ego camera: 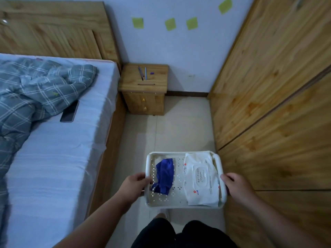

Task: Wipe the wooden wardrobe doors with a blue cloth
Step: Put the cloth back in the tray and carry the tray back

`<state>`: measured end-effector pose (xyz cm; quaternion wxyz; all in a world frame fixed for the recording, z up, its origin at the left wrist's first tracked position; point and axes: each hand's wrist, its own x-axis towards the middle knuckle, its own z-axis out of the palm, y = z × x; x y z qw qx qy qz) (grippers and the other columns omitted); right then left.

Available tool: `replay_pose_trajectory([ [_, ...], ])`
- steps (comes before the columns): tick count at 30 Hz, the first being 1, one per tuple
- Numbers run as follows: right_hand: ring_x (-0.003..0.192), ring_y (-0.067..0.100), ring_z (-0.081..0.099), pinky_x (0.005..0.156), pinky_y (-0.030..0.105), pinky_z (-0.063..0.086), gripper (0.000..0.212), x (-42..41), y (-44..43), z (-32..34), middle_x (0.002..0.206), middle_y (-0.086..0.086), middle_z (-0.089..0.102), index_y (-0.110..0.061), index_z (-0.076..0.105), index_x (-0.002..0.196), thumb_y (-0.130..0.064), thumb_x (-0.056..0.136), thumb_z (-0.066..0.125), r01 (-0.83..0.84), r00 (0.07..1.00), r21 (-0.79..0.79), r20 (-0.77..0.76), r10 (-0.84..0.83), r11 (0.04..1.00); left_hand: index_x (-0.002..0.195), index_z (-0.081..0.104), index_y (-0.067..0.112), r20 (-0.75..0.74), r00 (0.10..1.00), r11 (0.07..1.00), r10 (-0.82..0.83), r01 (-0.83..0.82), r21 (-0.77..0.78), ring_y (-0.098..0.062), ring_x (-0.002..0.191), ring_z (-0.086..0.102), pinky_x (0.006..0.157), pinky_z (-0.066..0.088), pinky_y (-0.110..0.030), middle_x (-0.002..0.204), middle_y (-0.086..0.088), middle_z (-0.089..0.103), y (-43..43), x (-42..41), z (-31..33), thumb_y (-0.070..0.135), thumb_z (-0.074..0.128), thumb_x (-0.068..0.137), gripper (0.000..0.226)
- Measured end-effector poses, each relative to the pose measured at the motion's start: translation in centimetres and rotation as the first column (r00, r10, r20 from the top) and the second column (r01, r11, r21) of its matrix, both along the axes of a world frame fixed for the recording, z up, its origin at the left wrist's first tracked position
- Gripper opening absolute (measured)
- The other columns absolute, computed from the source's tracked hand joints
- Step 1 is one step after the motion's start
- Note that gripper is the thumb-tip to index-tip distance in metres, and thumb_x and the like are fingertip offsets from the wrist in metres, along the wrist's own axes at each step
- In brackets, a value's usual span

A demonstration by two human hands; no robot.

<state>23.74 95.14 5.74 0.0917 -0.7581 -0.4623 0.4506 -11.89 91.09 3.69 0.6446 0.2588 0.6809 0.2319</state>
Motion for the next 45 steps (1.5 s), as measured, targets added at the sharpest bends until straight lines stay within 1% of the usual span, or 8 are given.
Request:
replay_pose_trajectory([
  [4, 0.068, 0.020, 0.067, 0.056, 0.027, 0.047, 0.023, -1.6, 6.1, 1.1, 0.081, 0.010, 0.075, -0.008, 0.072, 0.093, -0.024, 0.101, 0.057, 0.020, 1.000, 0.012, 0.023, -0.020, 1.000, 0.109, 0.075, 0.014, 0.001, 1.000, 1.000, -0.022, 0.022, 0.022, -0.021, 0.088, 0.080, 0.072, 0.065, -0.030, 0.097, -0.004, 0.082, 6.7, -1.6, 0.9, 0.024, 0.066, 0.100, 0.016],
  [9, 0.074, 0.024, 0.072, 0.067, 0.034, 0.053, 0.021, -2.5, 13.5, 0.6, 0.080, 0.005, 0.075, -0.014, 0.071, 0.091, -0.028, 0.100, 0.058, 0.027, 1.000, 0.022, 0.011, -0.027, 0.999, 0.107, 0.076, 0.014, -0.018, 1.000, 1.000, -0.002, 0.003, 0.016, -0.023, 0.087, 0.080, 0.074, 0.064, -0.033, 0.095, -0.006, 0.082, 14.2, -2.6, 1.2, 0.019, 0.068, 0.098, 0.014],
  [13, 0.071, 0.018, 0.071, 0.064, 0.032, 0.054, 0.018, -2.0, 19.6, -1.5, 0.079, 0.000, 0.075, -0.017, 0.072, 0.091, -0.027, 0.100, 0.060, 0.043, 0.999, 0.029, -0.027, -0.042, 0.999, 0.106, 0.076, 0.015, -0.059, 0.998, 1.000, -0.019, 0.020, 0.007, -0.023, 0.086, 0.080, 0.069, 0.063, -0.028, 0.096, -0.008, 0.081, 20.9, -2.6, 0.9, 0.017, 0.069, 0.096, 0.012],
  [18, 0.080, 0.022, 0.074, 0.080, 0.049, 0.061, 0.015, -0.3, 27.6, -3.4, 0.085, 0.002, 0.077, -0.021, 0.071, 0.088, -0.026, 0.099, 0.062, 0.092, 0.989, -0.021, -0.113, -0.094, 0.996, 0.106, 0.076, 0.010, -0.102, 0.994, 0.999, -0.031, 0.031, -0.009, -0.023, 0.084, 0.079, 0.071, 0.063, -0.030, 0.093, -0.010, 0.081, 30.0, -0.9, 1.0, 0.013, 0.069, 0.096, 0.012],
  [27, 0.077, 0.018, 0.071, 0.074, 0.038, 0.059, 0.015, 2.5, 39.5, -2.0, 0.084, 0.000, 0.075, -0.019, 0.072, 0.092, -0.026, 0.100, 0.061, 0.130, 0.985, -0.038, -0.109, -0.133, 0.991, 0.105, 0.077, 0.011, -0.127, 0.989, 0.997, -0.072, 0.071, -0.013, -0.018, 0.080, 0.079, 0.062, 0.060, -0.022, 0.093, -0.009, 0.081, 43.4, 2.4, 2.0, 0.014, 0.070, 0.096, 0.011],
  [35, 0.084, 0.024, 0.073, 0.083, 0.050, 0.061, 0.015, 3.3, 47.8, -1.3, 0.089, 0.005, 0.076, -0.015, 0.071, 0.095, -0.025, 0.100, 0.060, 0.333, 0.933, -0.069, -0.124, -0.339, 0.940, 0.104, 0.077, 0.015, -0.119, 0.970, 0.977, -0.212, 0.211, -0.020, -0.022, 0.086, 0.079, 0.066, 0.062, -0.027, 0.094, -0.006, 0.082, 56.8, 3.8, 0.9, 0.016, 0.067, 0.098, 0.011],
  [41, 0.079, 0.022, 0.073, 0.077, 0.043, 0.060, 0.020, 3.0, 53.3, -1.8, 0.082, 0.002, 0.076, -0.019, 0.072, 0.089, -0.028, 0.100, 0.059, 0.447, 0.892, -0.053, -0.047, -0.450, 0.893, 0.101, 0.078, 0.016, -0.091, 0.923, 0.927, -0.375, 0.372, -0.047, -0.023, 0.085, 0.080, 0.070, 0.062, -0.032, 0.095, -0.007, 0.082, 67.6, 4.6, -1.4, 0.017, 0.069, 0.097, 0.010],
  [45, 0.077, 0.024, 0.074, 0.077, 0.047, 0.061, 0.023, 2.5, 54.6, -1.8, 0.080, 0.004, 0.076, -0.018, 0.073, 0.086, -0.029, 0.100, 0.059, 0.562, 0.823, -0.070, -0.042, -0.566, 0.824, 0.103, 0.078, 0.015, -0.092, 0.855, 0.859, -0.511, 0.507, -0.063, -0.024, 0.088, 0.080, 0.079, 0.065, -0.039, 0.097, -0.008, 0.082, 74.2, 5.7, -1.9, 0.016, 0.069, 0.097, 0.010],
])
